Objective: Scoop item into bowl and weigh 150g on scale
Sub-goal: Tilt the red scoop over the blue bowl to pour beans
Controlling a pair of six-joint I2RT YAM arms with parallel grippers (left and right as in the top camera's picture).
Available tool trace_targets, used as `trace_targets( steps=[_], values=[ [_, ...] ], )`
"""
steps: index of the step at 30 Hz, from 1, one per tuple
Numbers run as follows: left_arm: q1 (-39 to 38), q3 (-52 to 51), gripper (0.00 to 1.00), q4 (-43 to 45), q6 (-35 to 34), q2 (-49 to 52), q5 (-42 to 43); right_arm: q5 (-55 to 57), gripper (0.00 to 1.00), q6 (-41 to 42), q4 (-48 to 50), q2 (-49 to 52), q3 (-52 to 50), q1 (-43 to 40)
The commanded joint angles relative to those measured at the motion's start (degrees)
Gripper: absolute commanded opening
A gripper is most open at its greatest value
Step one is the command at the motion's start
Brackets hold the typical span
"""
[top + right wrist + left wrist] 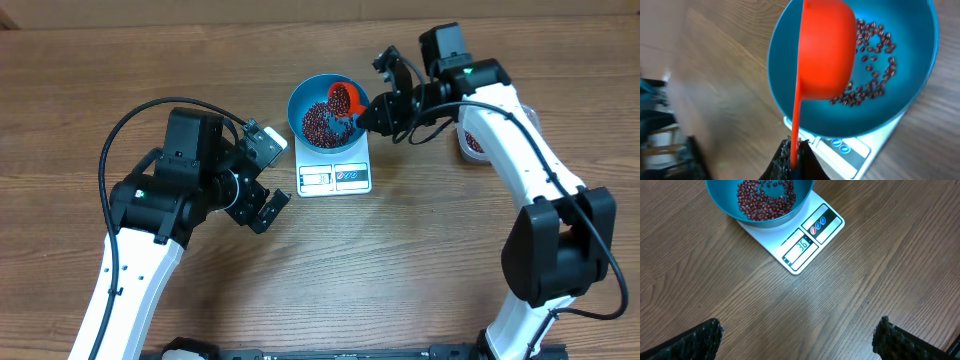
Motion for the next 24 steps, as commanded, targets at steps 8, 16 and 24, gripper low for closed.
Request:
trace_targets(
  steps=[8, 16, 24],
  values=[
    [0.3, 1.5, 1.00, 0.0, 0.0, 0.2, 0.0, 15.5, 0.04, -3.0, 1.7, -0.3, 1.5, 4.9],
    [0.3, 1.5, 1.00, 0.0, 0.0, 0.2, 0.0, 22.0, 0.04, -3.0, 2.4, -1.0, 1.7, 7.4],
    [0.3, 1.5, 1.00, 0.0, 0.0, 0.2, 0.0, 30.0, 0.04, -3.0, 2.4, -3.1, 1.7, 10.1]
  ],
)
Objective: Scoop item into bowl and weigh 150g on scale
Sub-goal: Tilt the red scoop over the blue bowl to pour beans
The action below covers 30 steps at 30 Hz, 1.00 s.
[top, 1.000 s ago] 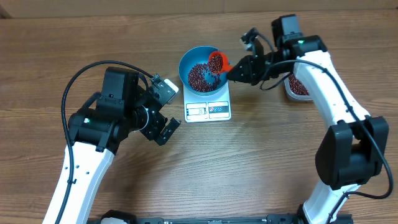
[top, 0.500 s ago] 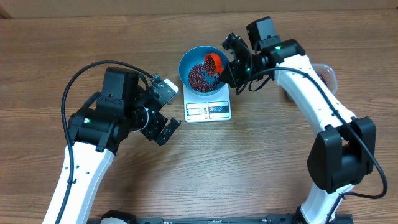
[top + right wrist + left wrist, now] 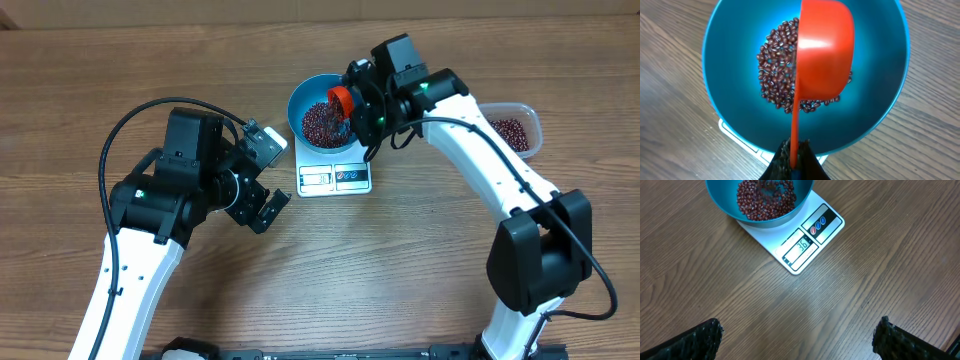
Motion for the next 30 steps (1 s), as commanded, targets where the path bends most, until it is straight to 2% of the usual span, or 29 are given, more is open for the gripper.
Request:
trace_targets(
  steps=[1, 11, 18, 30],
  values=[
    [0.3, 1.5, 1.00, 0.0, 0.0, 0.2, 0.0, 6.0, 0.04, -0.4, 0.4, -3.1, 1.7, 1.4],
    [0.3, 1.5, 1.00, 0.0, 0.0, 0.2, 0.0, 9.1, 0.04, -0.4, 0.2, -3.8, 2.4, 3.8],
    [0.3, 1.5, 0.99, 0.0, 0.0, 0.2, 0.0, 18.0, 0.04, -0.4, 0.1, -4.6, 2.9, 5.5],
    [0.3, 1.5, 1.00, 0.0, 0.0, 0.2, 0.0, 18.7, 0.04, -0.4, -0.1, -6.3, 2.9, 7.0]
  ],
)
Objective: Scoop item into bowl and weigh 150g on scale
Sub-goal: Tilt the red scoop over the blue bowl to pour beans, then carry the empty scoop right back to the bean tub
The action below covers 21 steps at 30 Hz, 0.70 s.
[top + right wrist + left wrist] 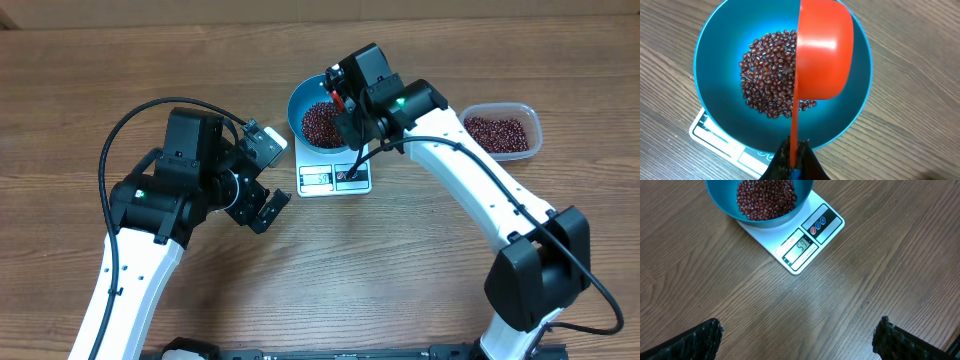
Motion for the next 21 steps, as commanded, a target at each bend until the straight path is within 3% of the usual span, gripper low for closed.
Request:
trace_targets(
  steps=[1, 21],
  values=[
    [0.3, 1.5, 1.00, 0.0, 0.0, 0.2, 0.0, 1.9, 0.04, -0.2, 0.0, -3.3, 2.1, 0.1],
    [0.3, 1.5, 1.00, 0.0, 0.0, 0.2, 0.0, 1.2, 0.04, 0.0, -1.0, -9.3, 2.1, 0.0]
  ],
)
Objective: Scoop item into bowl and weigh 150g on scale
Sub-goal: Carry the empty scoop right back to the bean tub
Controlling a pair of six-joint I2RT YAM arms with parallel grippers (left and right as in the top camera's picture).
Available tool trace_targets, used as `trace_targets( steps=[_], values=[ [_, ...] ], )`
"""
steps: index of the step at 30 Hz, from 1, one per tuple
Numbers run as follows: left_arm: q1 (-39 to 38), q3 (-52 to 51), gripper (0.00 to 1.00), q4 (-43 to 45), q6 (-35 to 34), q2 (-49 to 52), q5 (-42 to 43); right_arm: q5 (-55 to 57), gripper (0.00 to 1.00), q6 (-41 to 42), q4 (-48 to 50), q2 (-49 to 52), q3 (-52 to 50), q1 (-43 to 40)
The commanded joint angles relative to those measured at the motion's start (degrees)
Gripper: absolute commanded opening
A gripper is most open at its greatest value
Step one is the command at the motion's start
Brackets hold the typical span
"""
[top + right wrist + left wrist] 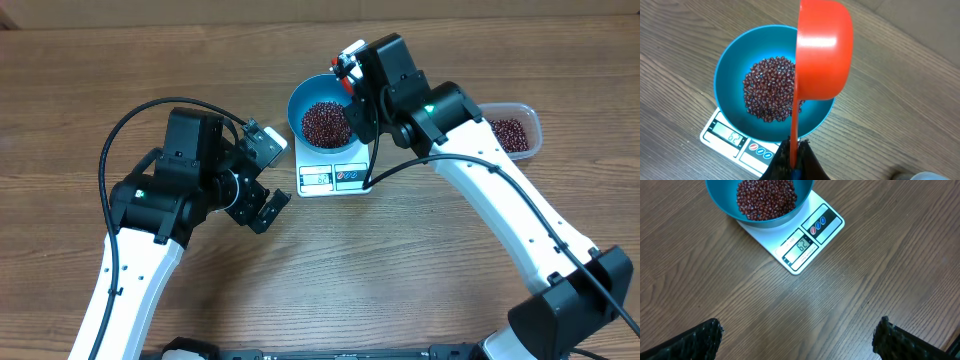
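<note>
A blue bowl point(322, 123) holding a heap of red beans point(771, 95) sits on a white scale point(335, 177) whose display point(732, 135) reads 62. My right gripper point(795, 150) is shut on the handle of an orange scoop point(824, 47), which is turned on its side high over the bowl's right rim. No beans show in the scoop. My left gripper point(800, 335) hangs open over bare wood in front of the scale point(807, 240).
A clear tub point(510, 130) of red beans stands at the right, partly hidden behind my right arm. The wooden table point(400, 270) stretches in front of the scale. The left arm's cable loops at the left.
My right gripper with the scoop stands higher and further right over the bowl. The scale reading went from 59 to 62. The left arm has not moved.
My right gripper first held the scoop at the bowl's right rim with the scale at 36. Then the scoop was tipped over the bowl and the bean heap grew. The reading stood at 59, and now 62, with the scoop lifted away.
</note>
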Motion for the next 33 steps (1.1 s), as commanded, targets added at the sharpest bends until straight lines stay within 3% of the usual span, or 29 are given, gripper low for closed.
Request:
trace_targets(
  steps=[1, 10, 18, 21, 23, 27, 33],
  values=[
    [0.3, 1.5, 1.00, 0.0, 0.0, 0.2, 0.0, -0.3, 0.04, 0.2, -0.4, -1.3, 1.6, -0.1],
    [0.3, 1.5, 1.00, 0.0, 0.0, 0.2, 0.0, 8.6, 0.04, 2.6, -6.6, -5.4, 1.6, -4.2],
    [0.3, 1.5, 1.00, 0.0, 0.0, 0.2, 0.1, 12.1, 0.07, 6.1, -21.3, -5.7, 1.6, -16.7],
    [0.3, 1.5, 1.00, 0.0, 0.0, 0.2, 0.0, 11.9, 0.09, 6.3, -21.8, -5.6, 1.3, -22.4],
    [0.3, 1.5, 0.99, 0.0, 0.0, 0.2, 0.0, 11.8, 0.04, 6.3, -21.7, -5.4, 1.0, -25.6],
    [0.3, 1.5, 1.00, 0.0, 0.0, 0.2, 0.1, 9.2, 0.04, 6.3, -20.7, -5.1, -1.1, -31.1],
    [0.3, 1.5, 1.00, 0.0, 0.0, 0.2, 0.1, 9.1, 0.04, 6.3, -17.8, -3.8, -5.9, -34.1]
  ],
)
